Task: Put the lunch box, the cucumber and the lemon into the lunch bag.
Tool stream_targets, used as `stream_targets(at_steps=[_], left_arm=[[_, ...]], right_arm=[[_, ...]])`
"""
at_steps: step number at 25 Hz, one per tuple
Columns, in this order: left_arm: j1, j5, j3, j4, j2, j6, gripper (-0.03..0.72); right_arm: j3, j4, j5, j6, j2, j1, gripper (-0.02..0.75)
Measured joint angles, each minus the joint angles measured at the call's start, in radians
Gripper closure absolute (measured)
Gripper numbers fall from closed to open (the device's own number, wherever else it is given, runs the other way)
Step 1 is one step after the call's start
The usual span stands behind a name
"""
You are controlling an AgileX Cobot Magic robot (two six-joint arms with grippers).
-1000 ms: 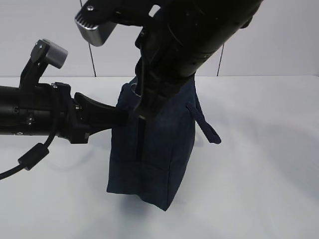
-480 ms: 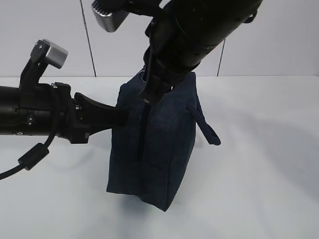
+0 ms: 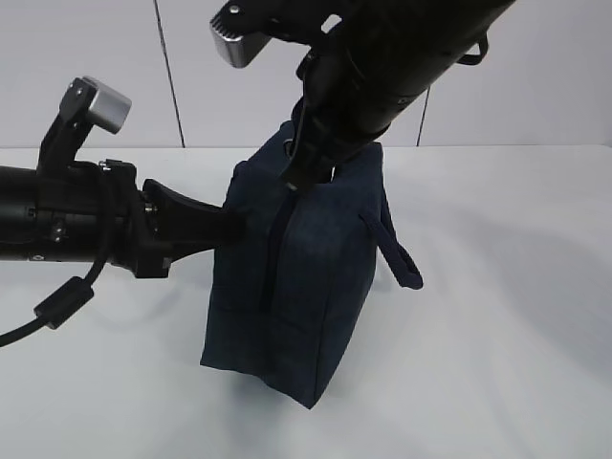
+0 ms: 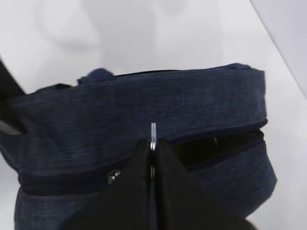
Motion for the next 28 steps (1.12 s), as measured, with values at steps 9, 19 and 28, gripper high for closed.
stream_targets(at_steps=[9, 19, 28], left_arm=[[0.000, 0.002, 0.000, 0.000, 0.000, 0.000, 0.686], [0.000, 0.002, 0.000, 0.004, 0.000, 0.002, 0.687], [0.000, 0.000, 0.000, 0.017, 0.000, 0.002, 0.687]], right_arm=[[-0.002, 0.024, -0.069, -0.020, 0.043, -0.044, 0.730], [-0.004, 0.260, -0.137, -0.174, 0.079, -0.161, 0.730], [-0.004, 0.753, -0.138, -0.566, 0.127, -0.327, 0.730]])
